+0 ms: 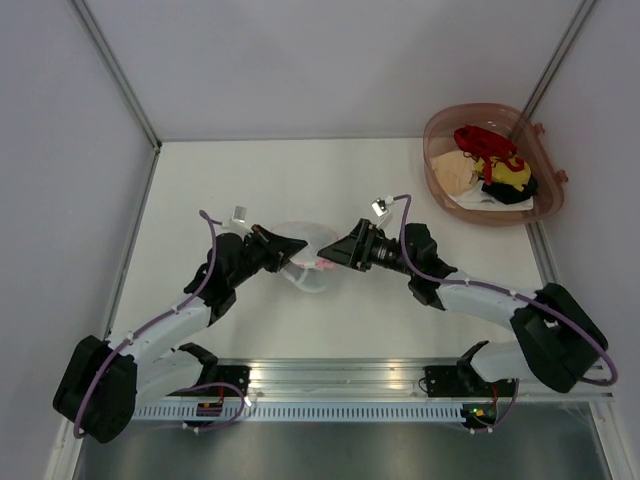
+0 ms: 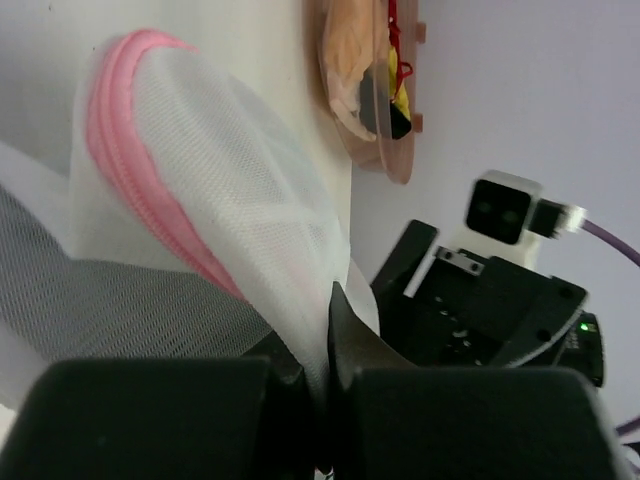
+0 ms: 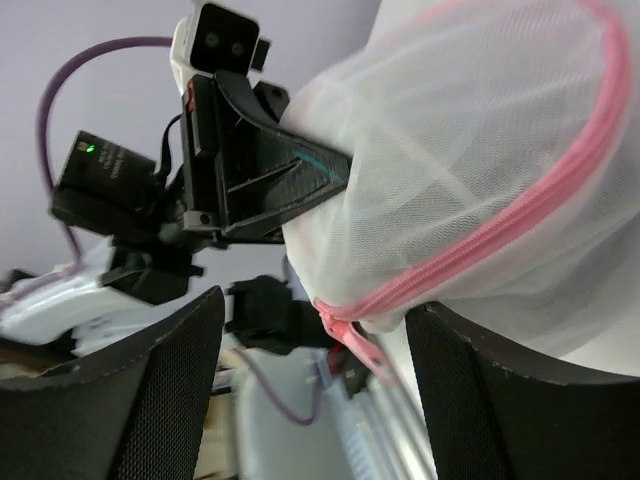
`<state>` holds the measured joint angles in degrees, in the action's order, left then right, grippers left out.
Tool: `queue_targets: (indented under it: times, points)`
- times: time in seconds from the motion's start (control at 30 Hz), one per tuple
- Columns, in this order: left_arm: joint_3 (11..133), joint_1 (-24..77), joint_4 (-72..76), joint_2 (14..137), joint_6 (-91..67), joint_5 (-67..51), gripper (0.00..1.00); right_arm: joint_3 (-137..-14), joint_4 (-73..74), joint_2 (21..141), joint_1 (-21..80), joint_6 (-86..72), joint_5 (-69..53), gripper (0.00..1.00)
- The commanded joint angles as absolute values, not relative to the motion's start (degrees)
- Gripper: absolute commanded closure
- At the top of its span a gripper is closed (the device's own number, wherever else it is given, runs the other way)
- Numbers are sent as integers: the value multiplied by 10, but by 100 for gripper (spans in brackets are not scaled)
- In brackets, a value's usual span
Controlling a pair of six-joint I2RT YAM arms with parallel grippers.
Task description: Unzip the laundry bag and remove the bra
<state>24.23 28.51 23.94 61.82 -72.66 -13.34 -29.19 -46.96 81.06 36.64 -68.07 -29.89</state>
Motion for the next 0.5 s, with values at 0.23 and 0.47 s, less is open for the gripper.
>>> queue_targets:
  times: [0.23, 0.47]
  points:
    - [258, 287, 131, 561, -685, -62, 98, -438, -14, 721, 426, -306, -29, 30]
    - [269, 287, 127, 575, -687, -55, 98, -444, 13, 716, 486, -294, 4, 40]
